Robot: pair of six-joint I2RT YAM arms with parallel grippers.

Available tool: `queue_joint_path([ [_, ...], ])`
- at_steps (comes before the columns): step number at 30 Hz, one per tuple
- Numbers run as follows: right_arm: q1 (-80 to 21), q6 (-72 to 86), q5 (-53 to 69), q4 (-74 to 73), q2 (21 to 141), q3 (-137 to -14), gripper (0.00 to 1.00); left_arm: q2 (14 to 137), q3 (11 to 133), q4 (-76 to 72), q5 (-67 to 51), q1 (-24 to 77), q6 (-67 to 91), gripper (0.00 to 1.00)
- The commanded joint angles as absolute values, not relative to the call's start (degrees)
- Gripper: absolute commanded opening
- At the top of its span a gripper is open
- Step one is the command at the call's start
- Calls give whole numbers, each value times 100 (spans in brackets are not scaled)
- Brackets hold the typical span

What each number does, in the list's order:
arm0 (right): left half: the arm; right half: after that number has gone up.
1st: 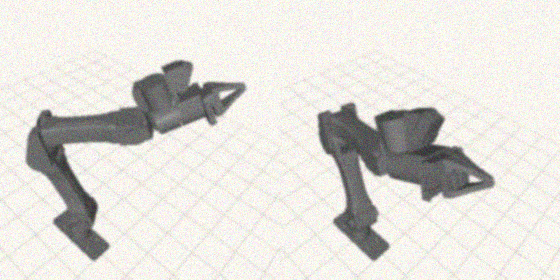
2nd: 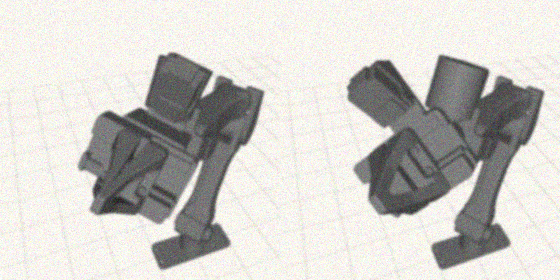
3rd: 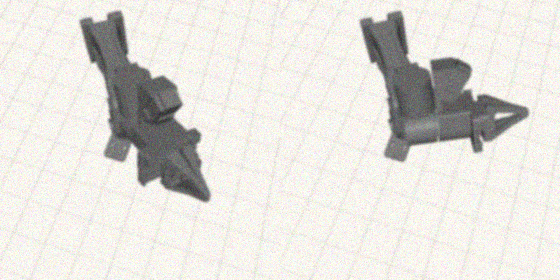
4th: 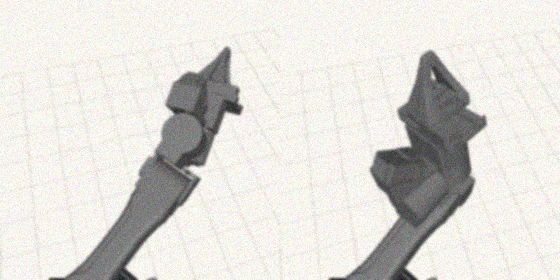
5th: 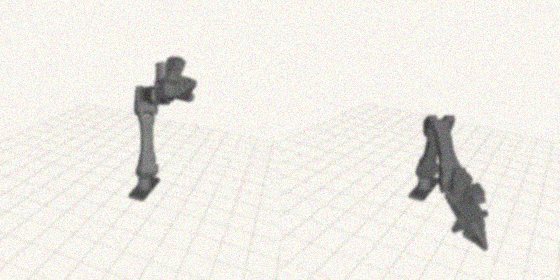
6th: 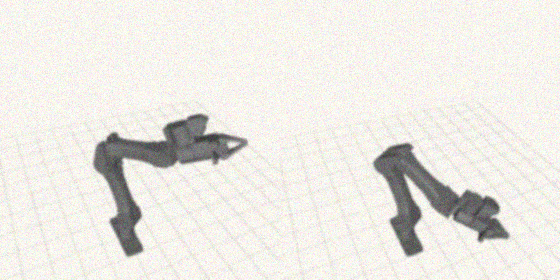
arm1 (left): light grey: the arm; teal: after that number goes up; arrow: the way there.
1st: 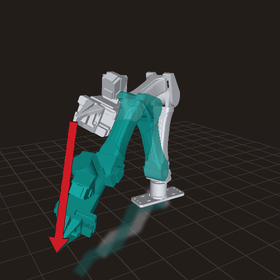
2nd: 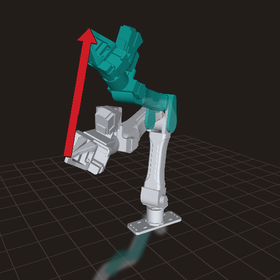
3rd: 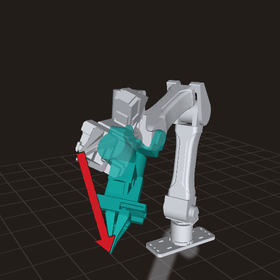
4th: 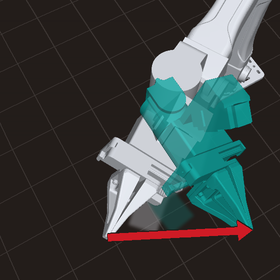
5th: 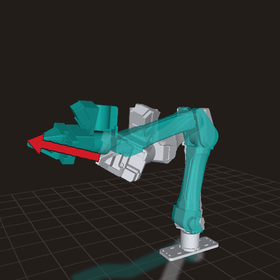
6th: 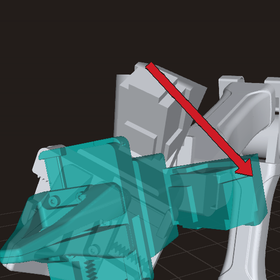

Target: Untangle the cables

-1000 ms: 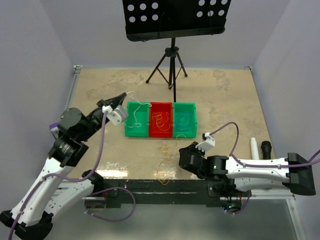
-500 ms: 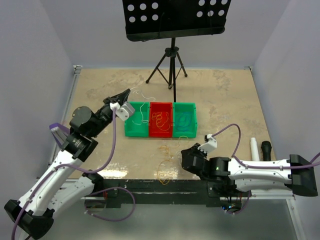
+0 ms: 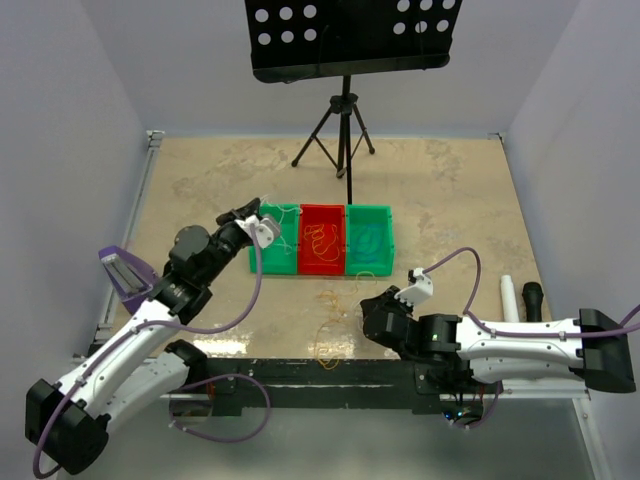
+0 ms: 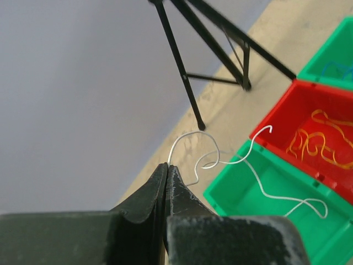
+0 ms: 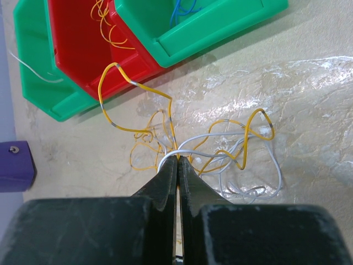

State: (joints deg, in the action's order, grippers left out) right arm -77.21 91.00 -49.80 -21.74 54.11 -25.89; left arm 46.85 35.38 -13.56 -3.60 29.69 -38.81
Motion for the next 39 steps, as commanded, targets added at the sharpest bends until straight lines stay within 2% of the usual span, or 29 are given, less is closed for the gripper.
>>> queue_joint_path([
  [1,-7726,9114,-5071,-2162,5326,-2680,0,4886,3059,-2056,438,2988,-4034,0],
  [6,-7726,9149,-5054,-2241,5265,-2672,0,4992,2672,-2268,765,2980,-4262,0],
  [13,-7734,9097,-5054,-2188,5422,-2742,0,5229,2646,-1864,27,2980,-4456,0],
  [21,-7743,9079,-5027,-2197,5449,-2768,0,6081,2733,-1916,-562,2988,-4640,0],
  [29,-7726,9062,-5106,-2320,5247,-2856,0,7074,2953,-1952,-510,2997,-4474,0],
  [35,-7734,9000,-5028,-2232,5264,-2813,0,7839,3612,-1451,-360,2988,-4131,0],
  [36,-7734,9000,-5001,-2206,5282,-2804,0,7909,3691,-1346,-352,2980,-4122,4],
  [37,-7743,8991,-4984,-2197,5300,-2778,0,7962,3778,-1223,-334,2988,-4070,17],
  [39,-7726,8974,-4922,-2154,5326,-2769,0,8024,4024,-907,-377,2988,-3956,52],
])
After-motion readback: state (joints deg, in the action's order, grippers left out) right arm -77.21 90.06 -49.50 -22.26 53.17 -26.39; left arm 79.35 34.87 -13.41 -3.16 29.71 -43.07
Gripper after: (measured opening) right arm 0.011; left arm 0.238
